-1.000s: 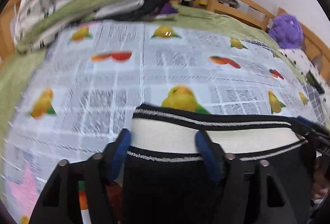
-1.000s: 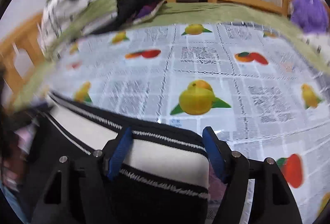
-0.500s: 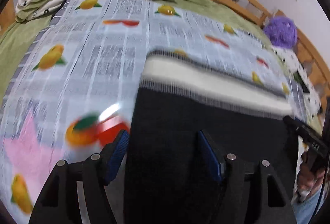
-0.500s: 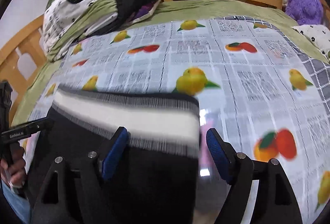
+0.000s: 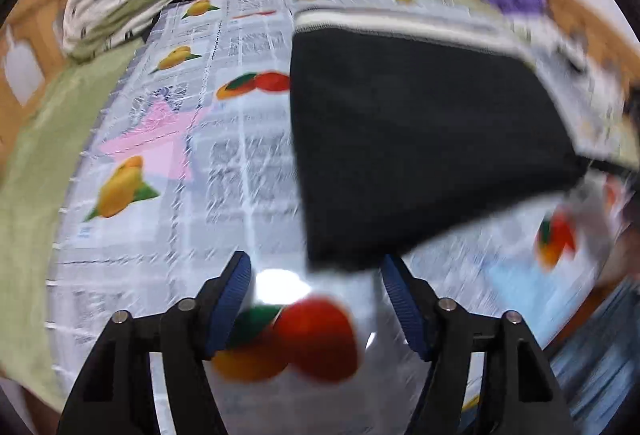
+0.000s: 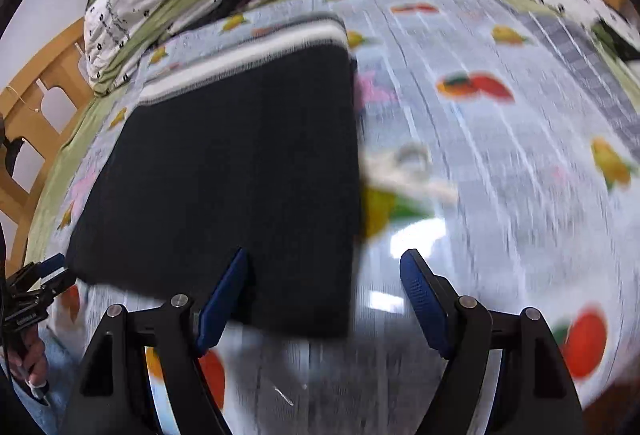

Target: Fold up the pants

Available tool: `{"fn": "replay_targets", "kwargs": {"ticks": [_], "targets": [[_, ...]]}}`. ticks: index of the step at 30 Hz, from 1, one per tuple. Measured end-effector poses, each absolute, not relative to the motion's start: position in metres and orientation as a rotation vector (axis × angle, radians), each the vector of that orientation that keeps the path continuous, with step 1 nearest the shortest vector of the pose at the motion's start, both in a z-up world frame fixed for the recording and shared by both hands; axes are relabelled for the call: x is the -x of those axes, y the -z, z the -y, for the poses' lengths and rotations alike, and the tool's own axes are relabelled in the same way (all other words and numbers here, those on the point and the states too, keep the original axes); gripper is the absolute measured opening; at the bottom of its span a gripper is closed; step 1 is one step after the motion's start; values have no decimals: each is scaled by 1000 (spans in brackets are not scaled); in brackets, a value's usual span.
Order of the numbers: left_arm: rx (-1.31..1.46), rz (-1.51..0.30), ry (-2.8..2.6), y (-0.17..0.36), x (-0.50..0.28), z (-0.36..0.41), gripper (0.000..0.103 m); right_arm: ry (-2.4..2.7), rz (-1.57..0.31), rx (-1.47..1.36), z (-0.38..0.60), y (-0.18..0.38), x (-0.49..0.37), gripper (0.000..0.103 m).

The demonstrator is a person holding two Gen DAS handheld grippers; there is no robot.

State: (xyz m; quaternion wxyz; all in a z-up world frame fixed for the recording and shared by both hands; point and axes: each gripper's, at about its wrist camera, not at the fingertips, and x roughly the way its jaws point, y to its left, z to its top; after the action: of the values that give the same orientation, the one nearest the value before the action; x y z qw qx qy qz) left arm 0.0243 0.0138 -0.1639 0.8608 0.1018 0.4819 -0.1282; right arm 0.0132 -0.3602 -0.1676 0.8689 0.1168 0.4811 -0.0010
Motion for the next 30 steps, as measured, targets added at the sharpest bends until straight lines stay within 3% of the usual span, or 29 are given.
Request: {"fn": "replay_targets", "kwargs": {"ticks": [10, 11, 15, 19, 22, 26, 30], "targets": [[-453, -941, 223, 171, -23, 15, 55, -24, -948, -273, 352, 152, 25, 76], [-459, -936, 221, 172, -24, 18, 52, -21, -950, -273, 352, 153, 25, 76], [-361, -893, 268, 158, -24, 18, 21, -10, -967, -257, 352, 158, 20, 76], [-161, -898, 262, 155, -32, -6, 18, -5, -973, -254, 354, 162, 19, 76], [-183, -956, 186, 179, -35, -2, 16, -2, -1008, -238, 352, 170, 17, 76], [-193, -964, 194, 173, -27, -1, 17, 11, -1043, -130, 339, 175, 16, 73], [-111, -977, 224, 159, -14, -22, 17, -65, -959, -72, 329, 151, 28, 70]]}}
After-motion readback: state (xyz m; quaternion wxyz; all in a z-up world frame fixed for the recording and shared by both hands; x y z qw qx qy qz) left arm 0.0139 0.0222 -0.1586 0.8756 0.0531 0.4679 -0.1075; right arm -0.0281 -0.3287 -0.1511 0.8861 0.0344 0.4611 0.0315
